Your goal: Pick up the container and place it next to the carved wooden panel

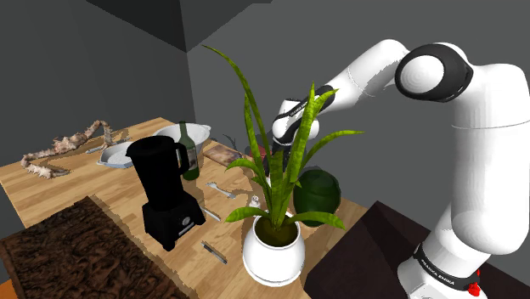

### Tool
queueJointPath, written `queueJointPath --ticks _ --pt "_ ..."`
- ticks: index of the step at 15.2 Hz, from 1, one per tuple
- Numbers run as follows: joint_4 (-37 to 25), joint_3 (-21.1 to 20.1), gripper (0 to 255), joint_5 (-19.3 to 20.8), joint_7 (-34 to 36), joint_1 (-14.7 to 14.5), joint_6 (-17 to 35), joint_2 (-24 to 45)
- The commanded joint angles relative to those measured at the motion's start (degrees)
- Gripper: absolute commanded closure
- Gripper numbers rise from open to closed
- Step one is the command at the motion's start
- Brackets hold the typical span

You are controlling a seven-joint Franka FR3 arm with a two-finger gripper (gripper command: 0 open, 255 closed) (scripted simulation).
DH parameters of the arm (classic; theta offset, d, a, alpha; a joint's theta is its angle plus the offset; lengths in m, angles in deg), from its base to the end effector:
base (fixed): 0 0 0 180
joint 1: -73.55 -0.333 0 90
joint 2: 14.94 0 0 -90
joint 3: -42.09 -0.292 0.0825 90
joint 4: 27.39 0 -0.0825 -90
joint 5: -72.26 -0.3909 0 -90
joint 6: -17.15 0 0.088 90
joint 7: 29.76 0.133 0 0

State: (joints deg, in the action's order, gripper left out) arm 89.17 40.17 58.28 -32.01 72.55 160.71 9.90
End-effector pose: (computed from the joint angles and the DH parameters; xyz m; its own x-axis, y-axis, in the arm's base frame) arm 0.5982 0.0328 0.1800 0.9937 -0.1091 0.0267 -0.1033 -0.9811 -0.1635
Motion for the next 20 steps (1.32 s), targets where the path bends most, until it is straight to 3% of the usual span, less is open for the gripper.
queueJointPath --ticks 1,6,7,16,20 --pt "-0.06 -0.04 0 -0.03 0.04 -0.06 0.22 0.23" --pt "-0.06 -0.04 0 -0.03 0.04 -0.06 0.21 0.23" --pt "-0.06 -0.04 255 -0.03 0.04 -0.06 0.21 0.23" --pt "-0.06 -0.04 255 -0.03 0.04 -0.06 0.22 0.23" --pt "-0.13 0.21 255 0.44 0.68 -0.17 -2.13 -2.07"
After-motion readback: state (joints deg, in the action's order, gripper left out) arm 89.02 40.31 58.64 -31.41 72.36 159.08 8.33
